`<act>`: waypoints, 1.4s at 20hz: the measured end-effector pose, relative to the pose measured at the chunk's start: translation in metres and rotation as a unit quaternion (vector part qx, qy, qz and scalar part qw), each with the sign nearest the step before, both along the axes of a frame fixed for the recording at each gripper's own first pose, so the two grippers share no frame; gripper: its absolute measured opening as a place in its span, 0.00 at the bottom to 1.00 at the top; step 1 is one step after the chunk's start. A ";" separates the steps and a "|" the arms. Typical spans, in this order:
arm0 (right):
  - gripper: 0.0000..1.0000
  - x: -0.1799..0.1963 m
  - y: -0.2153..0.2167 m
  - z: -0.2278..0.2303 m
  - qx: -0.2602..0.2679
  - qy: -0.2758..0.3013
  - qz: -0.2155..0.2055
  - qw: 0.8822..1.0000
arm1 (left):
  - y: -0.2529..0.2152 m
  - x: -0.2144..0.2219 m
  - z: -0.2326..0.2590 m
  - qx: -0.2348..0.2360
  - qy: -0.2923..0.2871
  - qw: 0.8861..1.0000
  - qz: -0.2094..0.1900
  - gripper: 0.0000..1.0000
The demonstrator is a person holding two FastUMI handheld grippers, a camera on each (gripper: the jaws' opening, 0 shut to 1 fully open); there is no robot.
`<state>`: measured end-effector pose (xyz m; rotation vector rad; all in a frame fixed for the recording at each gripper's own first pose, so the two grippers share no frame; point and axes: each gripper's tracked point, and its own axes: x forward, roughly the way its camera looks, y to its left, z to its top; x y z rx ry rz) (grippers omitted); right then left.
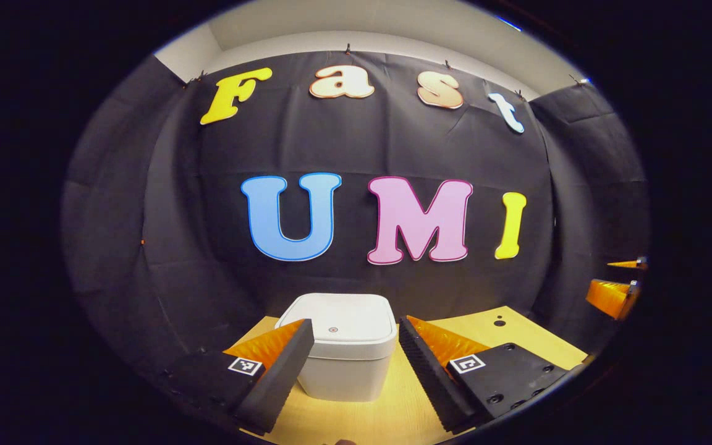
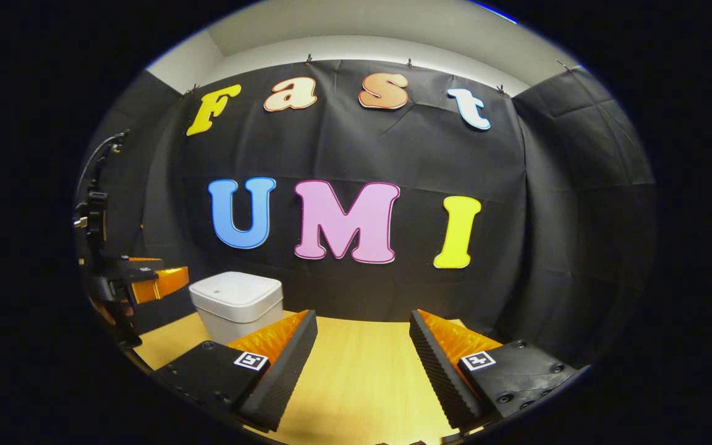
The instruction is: Press the lid of the desktop garbage bin to open it, pick up the crumpled paper on the desktop and throw it into the bin, then pick up the pop can on the desktop and drop it into the bin, and finally close the garbage bin lid.
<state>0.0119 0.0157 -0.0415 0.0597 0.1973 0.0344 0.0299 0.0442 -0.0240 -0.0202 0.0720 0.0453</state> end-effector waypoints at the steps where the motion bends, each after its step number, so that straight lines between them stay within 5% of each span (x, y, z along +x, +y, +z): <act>1: 0.97 -0.007 0.011 -0.003 0.013 0.006 0.008 1.000 | -0.001 -0.016 -0.001 -0.004 -0.005 1.000 -0.005 0.94; 7: 0.96 -0.042 0.067 -0.010 0.033 0.002 0.049 0.998 | -0.007 -0.078 -0.009 -0.017 -0.015 1.000 -0.016 0.94; 28: 0.97 -0.032 0.089 0.014 0.011 -0.039 0.052 0.998 | -0.005 -0.077 0.012 -0.001 -0.051 0.998 -0.042 0.93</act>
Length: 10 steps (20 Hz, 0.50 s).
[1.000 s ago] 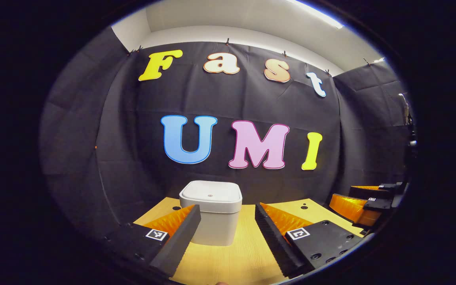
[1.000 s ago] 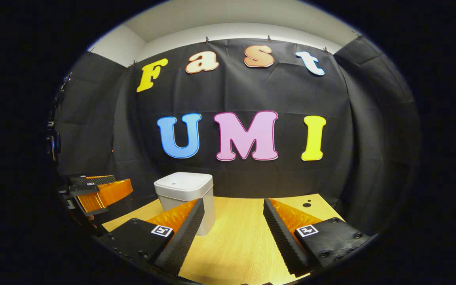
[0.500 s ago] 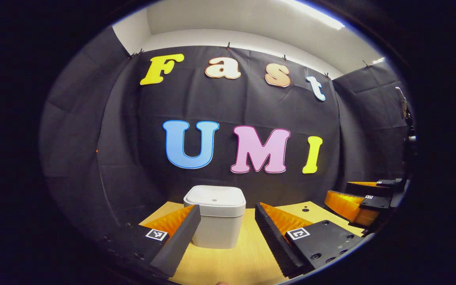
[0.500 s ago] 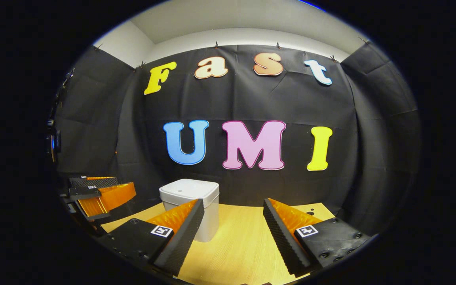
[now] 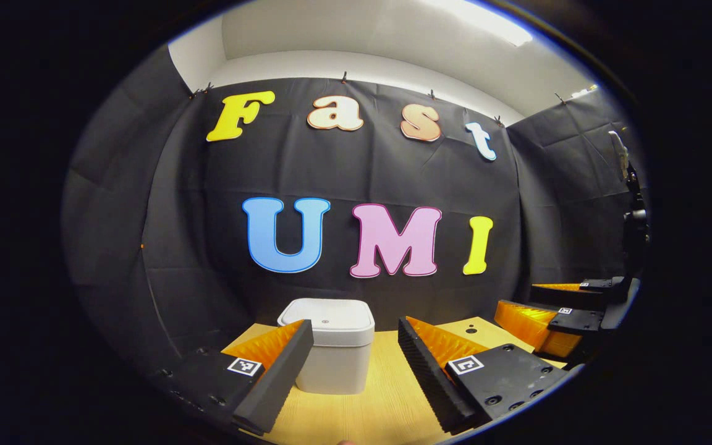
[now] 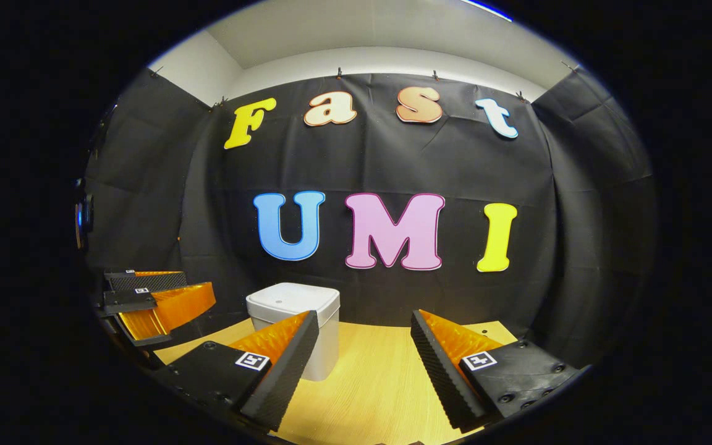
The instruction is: Press the lid of the desktop garbage bin to open it, pick up the crumpled paper on the desktop and throw it into the bin, then pick up the pop can on the desktop and drop it into the bin, and finally close the garbage bin lid.
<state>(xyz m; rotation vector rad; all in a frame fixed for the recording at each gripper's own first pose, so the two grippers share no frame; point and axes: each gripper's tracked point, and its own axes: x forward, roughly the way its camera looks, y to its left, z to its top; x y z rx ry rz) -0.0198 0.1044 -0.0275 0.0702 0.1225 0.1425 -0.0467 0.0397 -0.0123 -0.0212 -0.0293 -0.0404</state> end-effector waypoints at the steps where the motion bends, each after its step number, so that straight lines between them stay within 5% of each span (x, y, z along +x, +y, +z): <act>1: 0.96 0.000 -0.001 0.000 -0.001 -0.001 -0.002 1.000 | -0.001 0.002 0.001 -0.001 -0.001 1.000 0.000 0.93; 10: 0.96 -0.008 -0.021 -0.002 -0.009 0.002 -0.026 1.000 | -0.009 0.004 -0.001 -0.009 0.004 1.000 -0.008 0.94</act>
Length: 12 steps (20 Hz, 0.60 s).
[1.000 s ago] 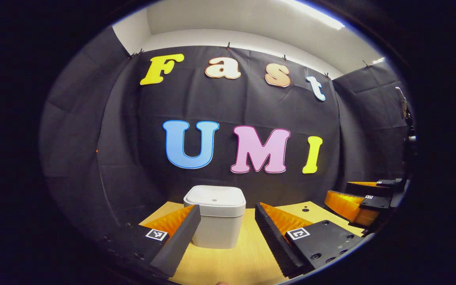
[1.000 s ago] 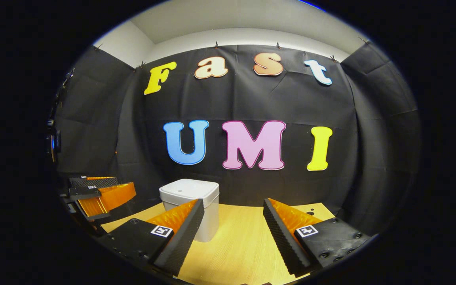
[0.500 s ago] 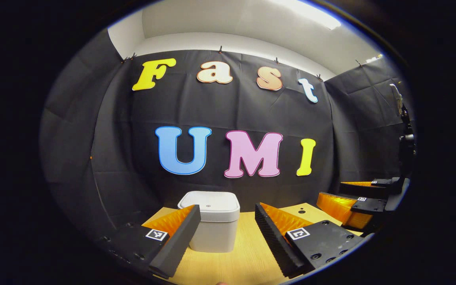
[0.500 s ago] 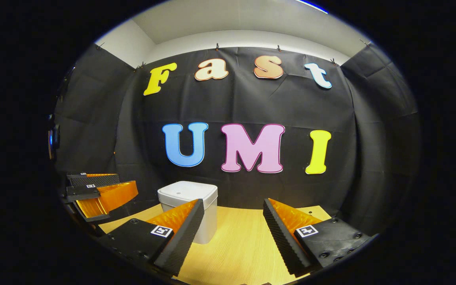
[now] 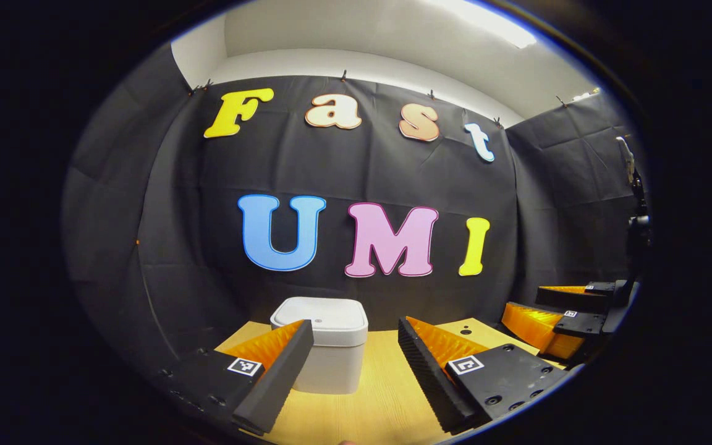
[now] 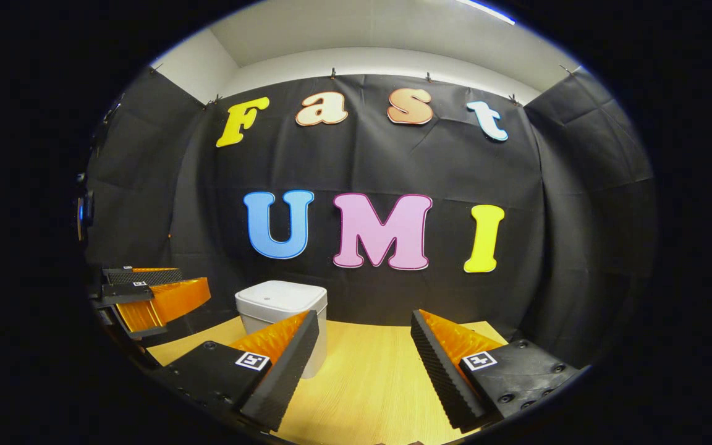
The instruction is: Press the lid of the desktop garbage bin to open it, pick up the crumpled paper on the desktop and throw it into the bin, then pick up the pop can on the desktop and drop it into the bin, and finally close the garbage bin lid.
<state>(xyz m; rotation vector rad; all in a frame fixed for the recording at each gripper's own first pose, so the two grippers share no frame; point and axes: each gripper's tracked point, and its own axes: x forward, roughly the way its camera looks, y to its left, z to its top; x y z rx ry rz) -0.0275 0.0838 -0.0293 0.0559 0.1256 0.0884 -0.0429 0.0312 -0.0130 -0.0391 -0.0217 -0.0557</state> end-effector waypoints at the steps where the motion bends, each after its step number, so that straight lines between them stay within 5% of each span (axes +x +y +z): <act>1: 0.96 -0.001 -0.002 0.001 0.001 -0.002 -0.002 1.000 | -0.001 -0.001 0.000 0.000 0.000 1.000 -0.001 0.94; 12: 0.96 -0.011 -0.024 0.003 -0.006 -0.001 -0.020 1.000 | -0.006 -0.007 0.005 0.013 -0.009 1.000 -0.004 0.93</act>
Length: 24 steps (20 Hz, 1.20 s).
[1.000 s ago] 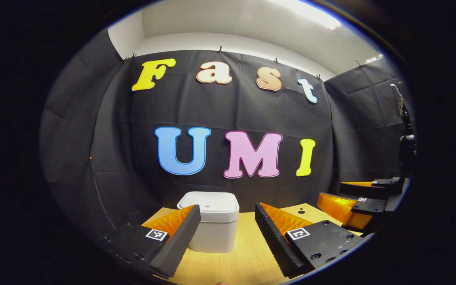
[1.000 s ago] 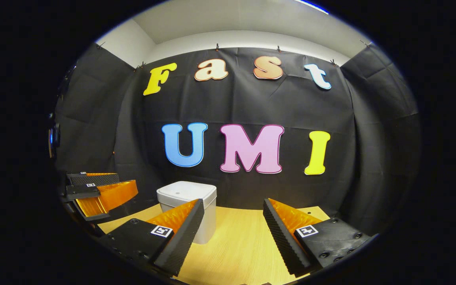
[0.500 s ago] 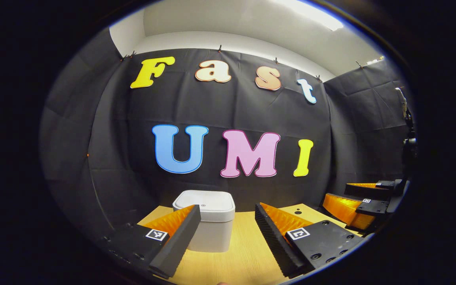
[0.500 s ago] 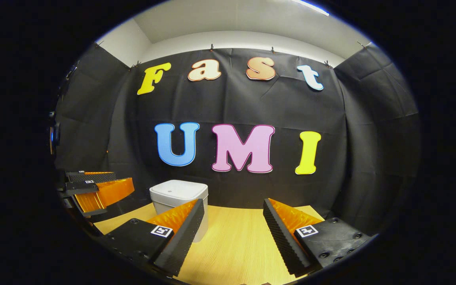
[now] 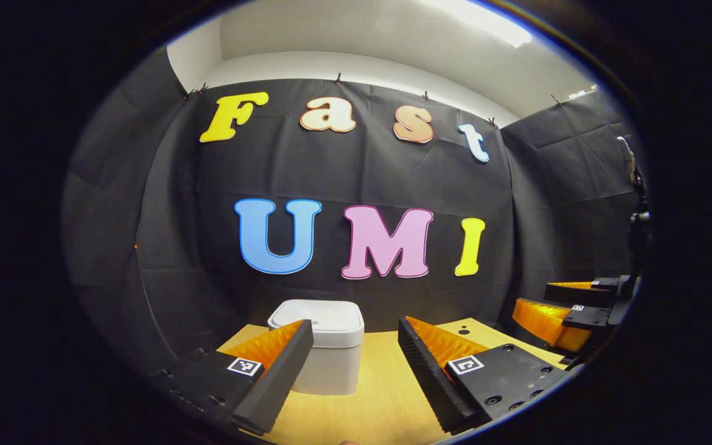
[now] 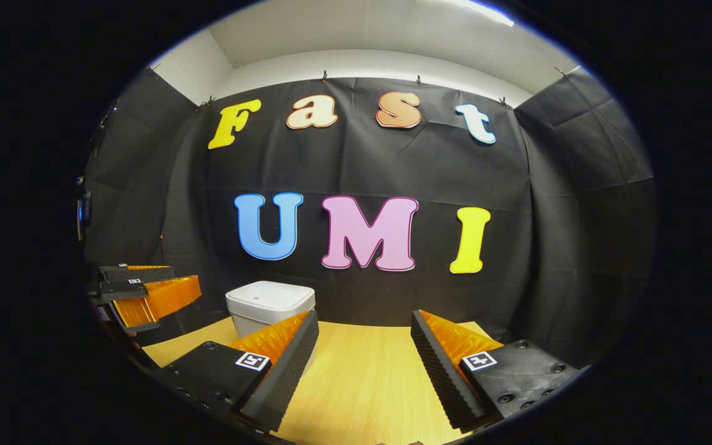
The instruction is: Press the lid of the desktop garbage bin to open it, pick up the crumpled paper on the desktop and throw it into the bin, then pick up the pop can on the desktop and drop it into the bin, and finally close the garbage bin lid.
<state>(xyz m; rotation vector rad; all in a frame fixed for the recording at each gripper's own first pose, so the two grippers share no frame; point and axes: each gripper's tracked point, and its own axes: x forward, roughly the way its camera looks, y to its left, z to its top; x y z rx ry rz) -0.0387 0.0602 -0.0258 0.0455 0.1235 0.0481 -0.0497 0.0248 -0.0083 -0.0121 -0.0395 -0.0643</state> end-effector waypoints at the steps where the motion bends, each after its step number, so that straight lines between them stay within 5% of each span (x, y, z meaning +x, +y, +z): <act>1: 0.96 0.001 -0.003 -0.001 0.000 0.004 -0.001 1.000 | -0.001 0.001 -0.002 0.002 -0.001 1.000 0.000 0.93; 18: 0.96 0.005 -0.012 0.011 0.011 -0.007 0.011 1.000 | -0.011 -0.003 0.006 0.008 -0.001 1.000 0.011 0.93; 24: 0.97 0.004 -0.011 0.005 0.009 -0.002 0.015 1.000 | 0.012 -0.007 0.014 0.061 -0.018 0.998 0.028 0.95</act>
